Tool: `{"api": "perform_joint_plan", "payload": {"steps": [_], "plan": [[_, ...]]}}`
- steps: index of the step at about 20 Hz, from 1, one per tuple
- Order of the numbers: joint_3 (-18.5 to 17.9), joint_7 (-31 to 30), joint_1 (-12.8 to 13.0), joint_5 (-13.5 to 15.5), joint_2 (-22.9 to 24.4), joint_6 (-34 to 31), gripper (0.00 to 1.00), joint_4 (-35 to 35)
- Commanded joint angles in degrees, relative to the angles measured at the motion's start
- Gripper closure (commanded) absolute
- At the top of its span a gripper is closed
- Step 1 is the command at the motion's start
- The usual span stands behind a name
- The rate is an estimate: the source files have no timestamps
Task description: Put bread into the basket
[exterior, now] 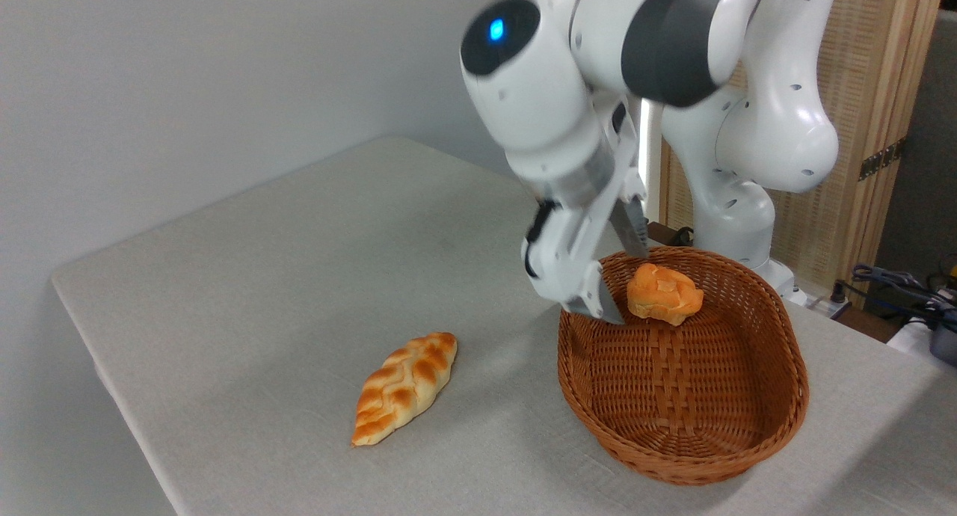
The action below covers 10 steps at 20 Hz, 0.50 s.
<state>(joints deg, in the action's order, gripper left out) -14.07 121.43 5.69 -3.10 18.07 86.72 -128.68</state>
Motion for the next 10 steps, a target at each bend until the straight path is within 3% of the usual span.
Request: {"api": "perform_joint_plan", "payload": {"steps": [1, 6, 7, 10], "plan": [[-0.4, -1.2, -0.1, 7.0, -1.4, -1.3, 0.00, 10.4], [0.2, -5.0, -0.1, 9.9, -5.4, -1.3, 0.00, 20.7], [0.1, -7.4, -0.1, 11.3, -6.2, -1.4, 0.00, 22.7], [0.2, -15.1, -0.1, 11.6, -8.4, -1.5, 0.00, 27.8]]}}
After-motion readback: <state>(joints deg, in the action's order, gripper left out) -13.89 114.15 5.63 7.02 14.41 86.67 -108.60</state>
